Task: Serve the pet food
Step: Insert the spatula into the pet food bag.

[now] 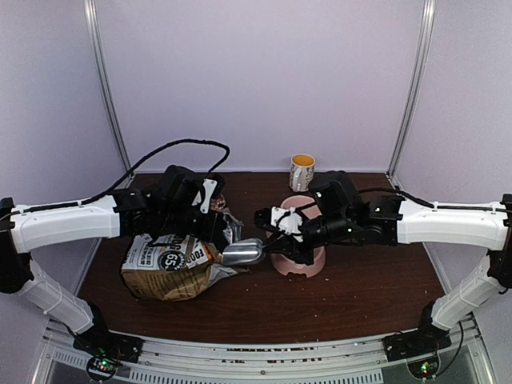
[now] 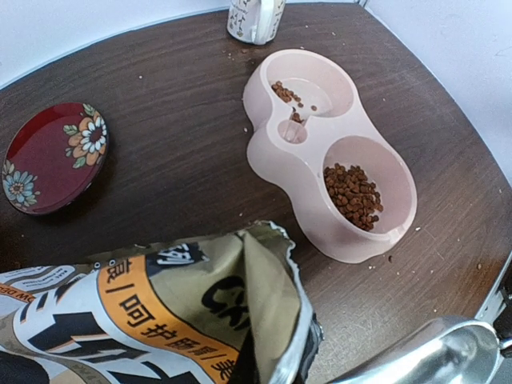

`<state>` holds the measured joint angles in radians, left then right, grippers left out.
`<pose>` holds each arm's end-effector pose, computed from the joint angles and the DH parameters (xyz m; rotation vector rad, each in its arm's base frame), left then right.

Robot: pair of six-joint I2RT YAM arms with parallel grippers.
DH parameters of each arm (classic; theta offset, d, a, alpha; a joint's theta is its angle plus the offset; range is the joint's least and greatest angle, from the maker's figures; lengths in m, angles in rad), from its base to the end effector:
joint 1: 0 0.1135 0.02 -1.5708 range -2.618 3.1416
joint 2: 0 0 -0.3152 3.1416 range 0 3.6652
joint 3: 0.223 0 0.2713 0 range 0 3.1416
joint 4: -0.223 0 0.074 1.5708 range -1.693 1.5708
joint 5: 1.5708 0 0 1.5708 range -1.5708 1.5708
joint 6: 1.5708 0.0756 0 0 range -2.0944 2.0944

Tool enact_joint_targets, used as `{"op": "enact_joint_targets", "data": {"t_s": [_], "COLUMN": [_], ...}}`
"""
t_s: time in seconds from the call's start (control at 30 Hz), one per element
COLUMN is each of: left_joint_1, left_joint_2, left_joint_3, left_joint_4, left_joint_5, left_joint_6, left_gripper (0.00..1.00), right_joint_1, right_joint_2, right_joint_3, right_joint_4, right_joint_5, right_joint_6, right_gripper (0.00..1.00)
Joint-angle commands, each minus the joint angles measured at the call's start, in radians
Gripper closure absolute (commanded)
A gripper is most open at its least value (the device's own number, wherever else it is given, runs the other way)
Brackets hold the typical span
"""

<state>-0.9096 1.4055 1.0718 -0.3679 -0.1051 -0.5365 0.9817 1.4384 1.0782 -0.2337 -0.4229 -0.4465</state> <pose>0.2222 -0.2727 0.2981 0.3795 2.3198 -0.6291 0.1773 0.3212 0.3088 -1.6237 1.4919 0.7614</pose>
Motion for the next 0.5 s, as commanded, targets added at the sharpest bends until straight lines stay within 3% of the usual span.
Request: {"op": "enact_joint_targets", "data": {"t_s": [0.0, 0.47], "left_joint_1": [0.003, -0.002], "left_joint_2": [-0.048, -0.052], "left_joint_3": [0.007, -0.012], "left_joint_4": [0.111, 0.12], "left_joint_5": [0.037, 0.058], "left_joint_6": [-0.01, -0.029], "left_gripper": [1.0, 1.0], "right_joint_1": [0.002, -0.021], "right_joint_2": [0.023, 0.163], "right_joint_3": [0.026, 0.096], "right_joint_4": [-0.006, -0.031], "right_joint_5": [0.091, 0.059], "right_joint_6": [-0.015, -0.046], "right_gripper": [1.0, 1.0]}}
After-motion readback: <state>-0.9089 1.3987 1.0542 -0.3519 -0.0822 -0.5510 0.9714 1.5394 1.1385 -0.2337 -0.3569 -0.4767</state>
